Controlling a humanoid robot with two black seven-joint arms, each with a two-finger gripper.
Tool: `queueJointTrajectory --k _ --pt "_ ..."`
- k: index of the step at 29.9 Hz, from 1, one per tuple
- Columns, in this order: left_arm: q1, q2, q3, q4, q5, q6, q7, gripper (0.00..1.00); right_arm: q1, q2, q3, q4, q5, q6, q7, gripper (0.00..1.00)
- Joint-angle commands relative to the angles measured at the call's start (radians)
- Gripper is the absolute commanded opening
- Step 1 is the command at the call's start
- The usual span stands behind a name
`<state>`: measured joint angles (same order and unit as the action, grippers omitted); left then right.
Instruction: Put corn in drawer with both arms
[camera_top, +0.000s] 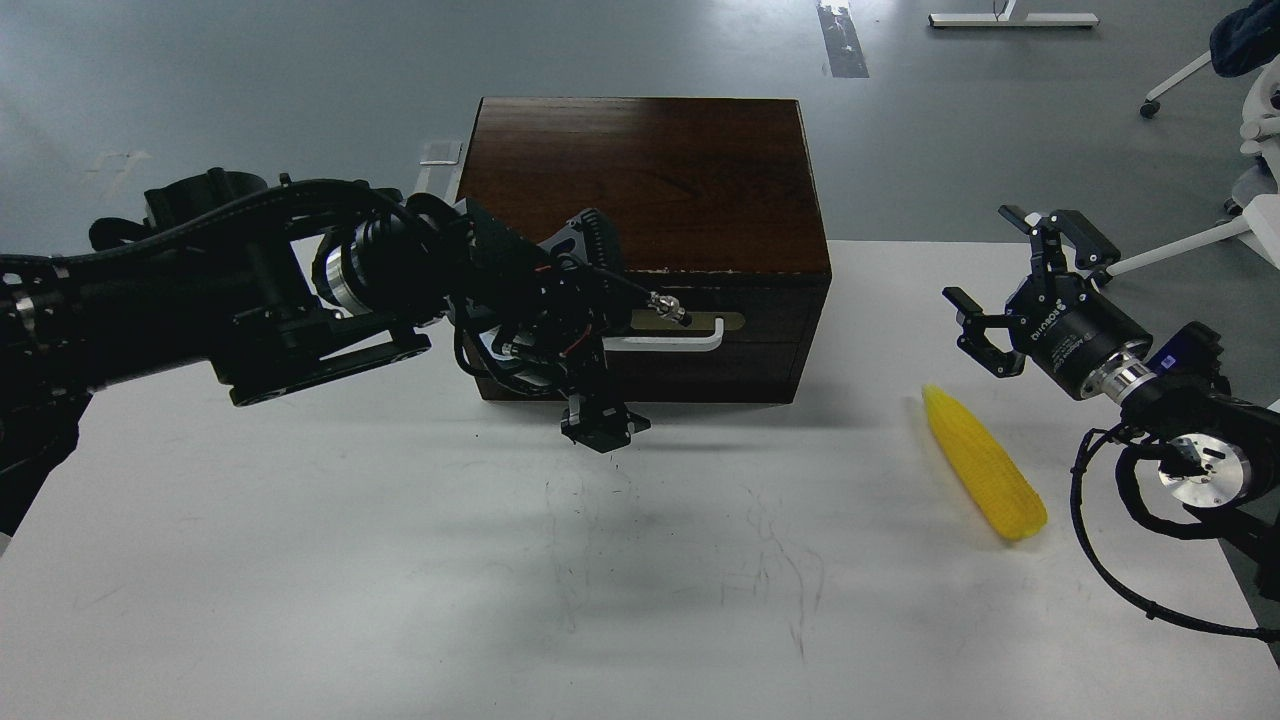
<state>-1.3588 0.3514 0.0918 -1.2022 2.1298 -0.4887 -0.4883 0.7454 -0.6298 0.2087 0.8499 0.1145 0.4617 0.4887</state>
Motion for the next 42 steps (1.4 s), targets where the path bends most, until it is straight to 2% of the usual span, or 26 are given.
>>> queueJointTrajectory --k 1,24,42 --pt "0.000 0.001 0.014 -0.014 -0.001 0.000 0.000 0.98 0.000 -0.001 0.000 0.000 -0.001 0.000 0.000 1.00" --pt "-0.008 0.092 0.048 -0.342 -0.008 0.000 0.000 0.98 -0.009 0.002 0.000 -0.012 -0.001 0.000 0.000 1.00" --pt "-0.022 0.104 0.048 -0.343 0.012 0.000 0.000 0.98 -0.009 0.002 0.000 -0.012 -0.001 0.000 0.000 1.00"
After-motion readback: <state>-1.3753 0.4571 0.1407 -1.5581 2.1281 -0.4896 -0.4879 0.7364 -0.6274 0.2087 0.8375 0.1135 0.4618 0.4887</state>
